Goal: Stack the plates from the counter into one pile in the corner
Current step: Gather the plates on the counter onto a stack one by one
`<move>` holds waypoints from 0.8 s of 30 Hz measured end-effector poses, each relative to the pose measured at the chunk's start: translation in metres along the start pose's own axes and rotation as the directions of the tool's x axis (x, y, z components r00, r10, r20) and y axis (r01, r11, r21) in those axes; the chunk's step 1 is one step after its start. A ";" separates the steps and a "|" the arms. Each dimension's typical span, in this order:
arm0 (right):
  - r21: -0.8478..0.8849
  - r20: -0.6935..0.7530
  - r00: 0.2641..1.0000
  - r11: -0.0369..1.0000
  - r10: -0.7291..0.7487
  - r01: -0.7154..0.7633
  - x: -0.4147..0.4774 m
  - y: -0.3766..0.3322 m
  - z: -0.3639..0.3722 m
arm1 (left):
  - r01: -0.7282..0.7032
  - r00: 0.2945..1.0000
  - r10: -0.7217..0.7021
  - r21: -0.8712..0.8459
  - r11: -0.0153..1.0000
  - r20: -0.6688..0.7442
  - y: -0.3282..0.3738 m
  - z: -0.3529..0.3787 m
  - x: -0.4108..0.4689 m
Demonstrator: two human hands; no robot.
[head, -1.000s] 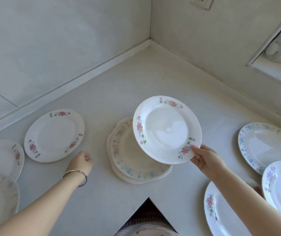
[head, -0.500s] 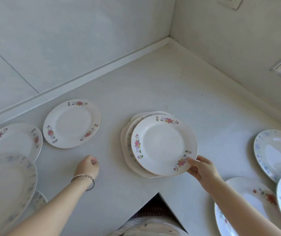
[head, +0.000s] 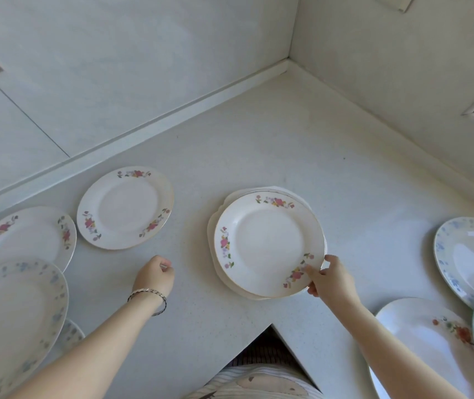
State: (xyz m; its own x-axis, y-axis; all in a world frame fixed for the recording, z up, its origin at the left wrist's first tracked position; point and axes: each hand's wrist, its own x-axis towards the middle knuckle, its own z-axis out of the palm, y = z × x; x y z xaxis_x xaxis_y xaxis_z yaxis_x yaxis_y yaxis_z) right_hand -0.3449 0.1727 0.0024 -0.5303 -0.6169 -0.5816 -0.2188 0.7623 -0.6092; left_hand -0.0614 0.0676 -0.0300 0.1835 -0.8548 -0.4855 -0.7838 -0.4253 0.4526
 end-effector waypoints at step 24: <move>-0.521 0.100 0.973 0.822 -0.209 0.230 0.008 -0.055 0.024 | 0.319 0.866 -0.428 -0.945 0.073 0.259 -0.021 -0.054 0.083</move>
State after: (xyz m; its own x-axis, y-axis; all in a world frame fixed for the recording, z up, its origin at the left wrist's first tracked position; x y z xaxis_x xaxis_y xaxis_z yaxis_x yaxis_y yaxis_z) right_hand -0.3172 0.1207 0.0179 -0.3883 -0.7788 -0.4926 -0.7286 0.5868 -0.3534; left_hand 0.0023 -0.0101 -0.0392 0.3401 -0.4812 -0.8079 0.5620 -0.5848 0.5849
